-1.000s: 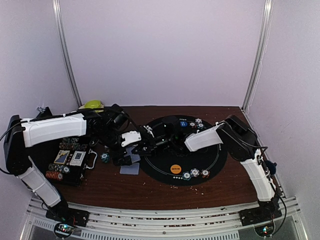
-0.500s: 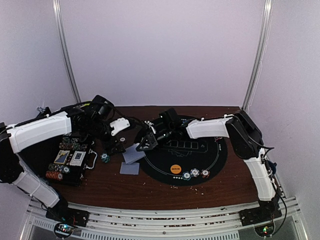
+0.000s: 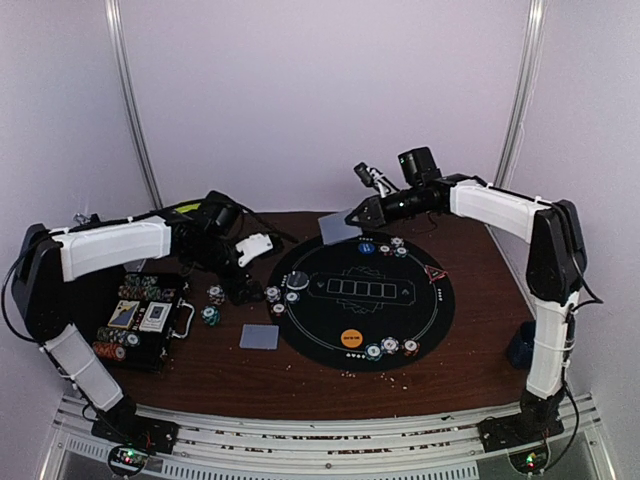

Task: Distribute texas hold em gaming equipment
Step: Move the face-down deck piles to the center of the board.

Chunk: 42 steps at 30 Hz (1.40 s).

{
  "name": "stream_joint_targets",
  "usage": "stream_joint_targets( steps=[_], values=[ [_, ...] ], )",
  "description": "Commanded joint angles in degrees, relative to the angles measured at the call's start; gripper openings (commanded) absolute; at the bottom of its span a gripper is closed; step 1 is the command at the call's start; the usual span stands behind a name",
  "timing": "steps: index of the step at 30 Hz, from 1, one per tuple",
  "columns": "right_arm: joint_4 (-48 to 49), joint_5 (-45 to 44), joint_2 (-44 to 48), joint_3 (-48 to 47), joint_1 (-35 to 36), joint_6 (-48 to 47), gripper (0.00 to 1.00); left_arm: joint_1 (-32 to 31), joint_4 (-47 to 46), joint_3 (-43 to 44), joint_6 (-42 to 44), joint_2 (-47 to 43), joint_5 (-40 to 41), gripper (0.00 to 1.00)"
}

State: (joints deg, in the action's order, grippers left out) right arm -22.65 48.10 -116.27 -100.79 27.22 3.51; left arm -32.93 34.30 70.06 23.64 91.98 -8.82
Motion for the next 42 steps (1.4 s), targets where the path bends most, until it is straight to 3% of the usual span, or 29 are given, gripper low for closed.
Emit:
stream_joint_targets(
  steps=[1,8,22,27,32,42],
  values=[
    [-2.6,-2.5,6.7,1.0,-4.9,-7.6,0.0,-5.1,-3.2,2.7,-0.1,5.7,5.5,0.98],
    [-3.8,-3.0,10.6,2.2,-9.1,-10.0,0.0,-8.1,-2.9,4.7,0.0,13.3,7.5,0.98],
    [-2.0,-3.1,10.2,3.9,-8.6,-8.6,0.0,-9.0,-1.0,3.8,-0.4,14.4,3.3,0.98],
    [-2.6,-3.6,9.8,5.0,-7.3,-10.1,0.0,-9.2,-0.4,3.0,0.2,15.4,6.7,0.98],
    [-4.1,-4.9,10.1,5.0,-6.0,-12.1,0.0,-9.5,0.9,5.0,0.3,16.7,3.0,0.98],
    [-3.6,-4.5,11.0,6.5,-5.7,-13.1,0.0,-11.0,-2.7,3.3,-0.5,19.7,11.3,0.98]
  ],
)
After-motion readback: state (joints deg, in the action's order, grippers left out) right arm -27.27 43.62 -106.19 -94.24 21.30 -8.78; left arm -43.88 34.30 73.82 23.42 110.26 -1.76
